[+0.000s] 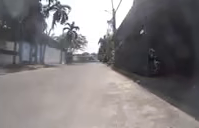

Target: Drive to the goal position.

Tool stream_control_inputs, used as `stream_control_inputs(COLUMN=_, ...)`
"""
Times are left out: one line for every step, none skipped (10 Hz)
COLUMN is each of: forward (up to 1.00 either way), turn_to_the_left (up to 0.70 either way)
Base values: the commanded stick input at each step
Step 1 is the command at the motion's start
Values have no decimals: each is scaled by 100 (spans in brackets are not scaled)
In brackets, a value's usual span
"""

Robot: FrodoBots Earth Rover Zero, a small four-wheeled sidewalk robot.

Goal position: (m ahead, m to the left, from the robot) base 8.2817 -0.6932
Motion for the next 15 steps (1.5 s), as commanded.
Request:
stream_control_inputs(forward=100, turn_to_the_left=0)
stream_control_inputs(forward=100, turn_to_the_left=0)
stream_control_inputs(forward=100, turn_to_the_left=0)
stream_control_inputs(forward=100, turn_to_the_left=-6)
stream_control_inputs(forward=100, turn_to_the_left=-40)
stream_control_inputs(forward=100, turn_to_the_left=-40)
stream_control_inputs(forward=100, turn_to_the_left=-40)
stream_control_inputs(forward=100, turn_to_the_left=-38)
stream_control_inputs(forward=100, turn_to_the_left=-24)
stream_control_inputs(forward=100, turn_to_the_left=0)
stream_control_inputs(forward=100, turn_to_the_left=0)
stream_control_inputs(forward=100, turn_to_the_left=0)
stream_control_inputs(forward=100, turn_to_the_left=0)
stream_control_inputs(forward=100, turn_to_the_left=0)
stream_control_inputs(forward=100, turn_to_the_left=0)
